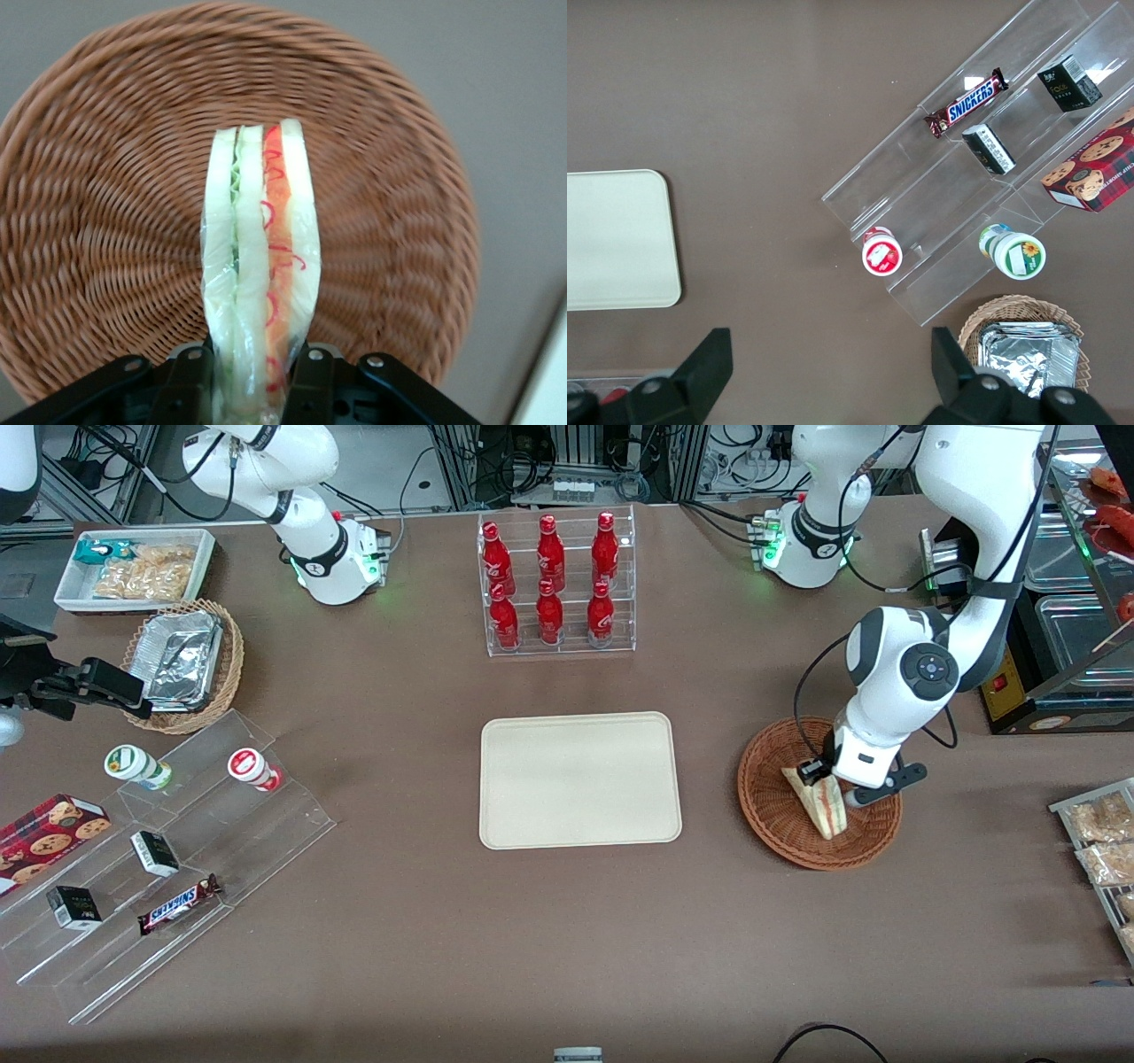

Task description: Place sandwich from basket to tray

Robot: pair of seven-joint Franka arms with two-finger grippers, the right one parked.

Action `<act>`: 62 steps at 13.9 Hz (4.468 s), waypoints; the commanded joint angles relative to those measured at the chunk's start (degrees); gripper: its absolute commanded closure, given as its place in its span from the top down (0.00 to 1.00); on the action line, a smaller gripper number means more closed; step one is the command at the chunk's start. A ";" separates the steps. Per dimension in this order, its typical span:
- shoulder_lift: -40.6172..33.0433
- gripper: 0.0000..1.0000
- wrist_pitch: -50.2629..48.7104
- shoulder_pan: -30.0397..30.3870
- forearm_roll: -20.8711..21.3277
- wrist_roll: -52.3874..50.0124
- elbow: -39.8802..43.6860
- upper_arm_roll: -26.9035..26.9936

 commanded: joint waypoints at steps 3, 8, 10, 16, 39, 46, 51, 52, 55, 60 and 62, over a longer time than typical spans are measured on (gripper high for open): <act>5.78 0.00 -21.25 -8.16 -0.04 5.45 19.42 -1.24; 14.58 0.00 -25.93 -19.50 -0.66 -10.72 32.10 -1.59; 18.10 0.00 -26.47 -22.76 -0.66 -16.08 35.97 -1.59; 28.12 0.00 -25.94 -31.03 -0.58 -26.56 46.53 -1.59; 24.55 1.00 -19.42 -35.43 3.38 -26.92 44.34 -1.06; 15.57 1.00 -32.77 -34.82 2.86 -28.33 44.25 4.64; 13.02 1.00 -36.31 -28.77 3.12 -27.19 43.55 6.15; 12.50 1.00 -36.66 -27.36 3.20 -25.79 43.29 6.15; 7.76 1.00 -38.42 -22.88 2.41 -15.26 38.03 6.15; -0.94 1.00 -38.94 -15.67 1.54 -5.34 29.77 4.92; -4.11 1.00 -43.93 -7.44 0.13 3.01 29.13 0.37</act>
